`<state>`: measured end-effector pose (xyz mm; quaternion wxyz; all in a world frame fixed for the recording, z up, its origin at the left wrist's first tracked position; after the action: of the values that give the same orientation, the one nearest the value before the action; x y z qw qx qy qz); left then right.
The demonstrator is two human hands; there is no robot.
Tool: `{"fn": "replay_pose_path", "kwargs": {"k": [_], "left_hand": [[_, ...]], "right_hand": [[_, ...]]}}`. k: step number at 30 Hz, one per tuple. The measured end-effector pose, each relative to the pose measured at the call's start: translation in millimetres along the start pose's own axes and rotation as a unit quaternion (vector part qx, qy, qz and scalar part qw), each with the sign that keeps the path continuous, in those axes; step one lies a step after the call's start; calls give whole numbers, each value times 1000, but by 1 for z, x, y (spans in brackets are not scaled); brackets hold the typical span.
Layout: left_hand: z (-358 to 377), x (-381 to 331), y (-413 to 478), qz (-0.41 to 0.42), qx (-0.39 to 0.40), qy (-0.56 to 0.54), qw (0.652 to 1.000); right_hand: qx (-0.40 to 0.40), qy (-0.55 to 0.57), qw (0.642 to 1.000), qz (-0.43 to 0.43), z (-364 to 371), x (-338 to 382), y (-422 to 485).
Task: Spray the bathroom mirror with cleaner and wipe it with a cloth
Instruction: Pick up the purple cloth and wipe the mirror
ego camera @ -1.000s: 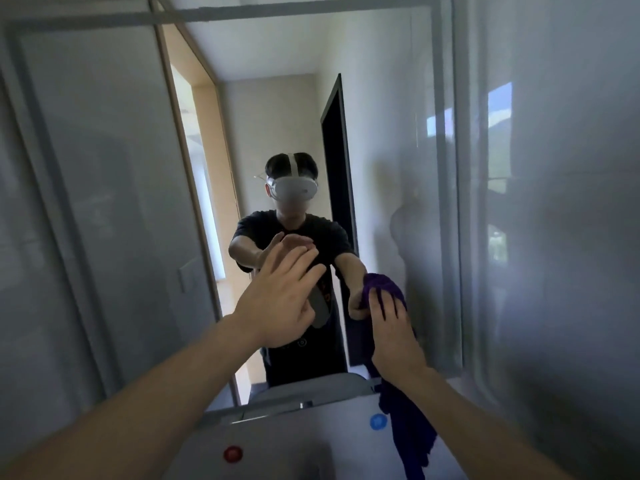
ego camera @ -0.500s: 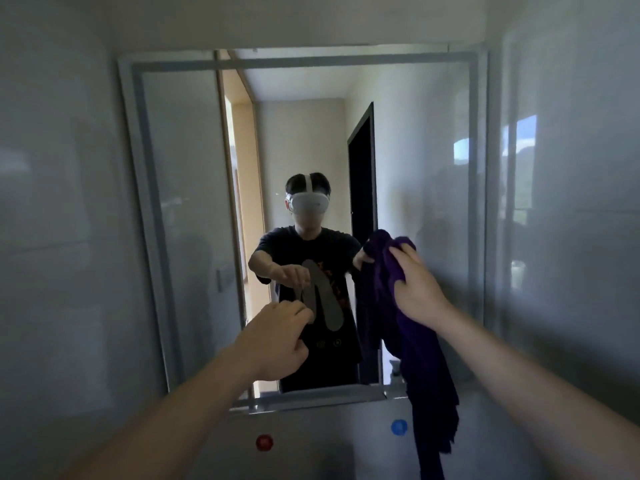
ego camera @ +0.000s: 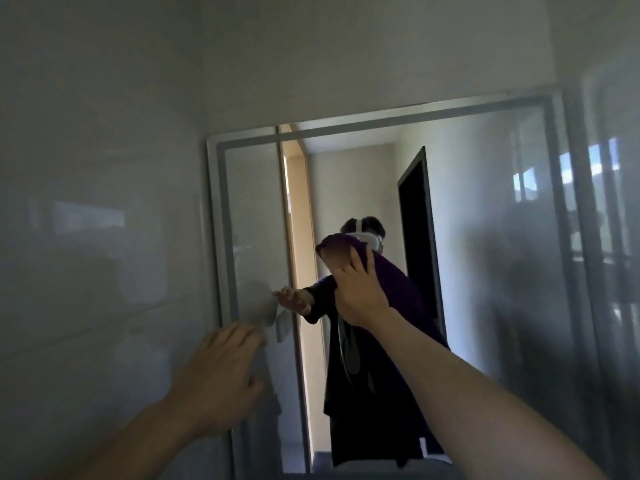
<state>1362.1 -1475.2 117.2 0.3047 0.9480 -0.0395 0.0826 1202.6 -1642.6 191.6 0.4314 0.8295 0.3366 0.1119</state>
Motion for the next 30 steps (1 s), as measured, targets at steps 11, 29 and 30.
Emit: {"fn": "replay_pose_path", "kwargs": {"k": [11, 29, 30], "left_hand": [[1, -17, 13, 9, 72, -5, 997], [-1, -179, 104, -182, -187, -716, 648], [6, -186, 104, -194, -187, -744, 612]], "right_hand": [[107, -27, 985, -136, 35, 36, -19], [-87, 766, 536, 345, -62, -1, -205], [-86, 767, 540, 335, -61, 4, -210]]}}
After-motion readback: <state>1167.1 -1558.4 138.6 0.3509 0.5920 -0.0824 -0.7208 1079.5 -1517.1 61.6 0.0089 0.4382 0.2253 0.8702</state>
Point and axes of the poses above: each hand's wrist, its own y-axis towards the middle knuckle, its own z-axis out of the palm, x = y × z, the point moved 9 cm from there along y, towards the middle knuckle, and after that the axes turned 1 degree about x, right-handed, at the moved point
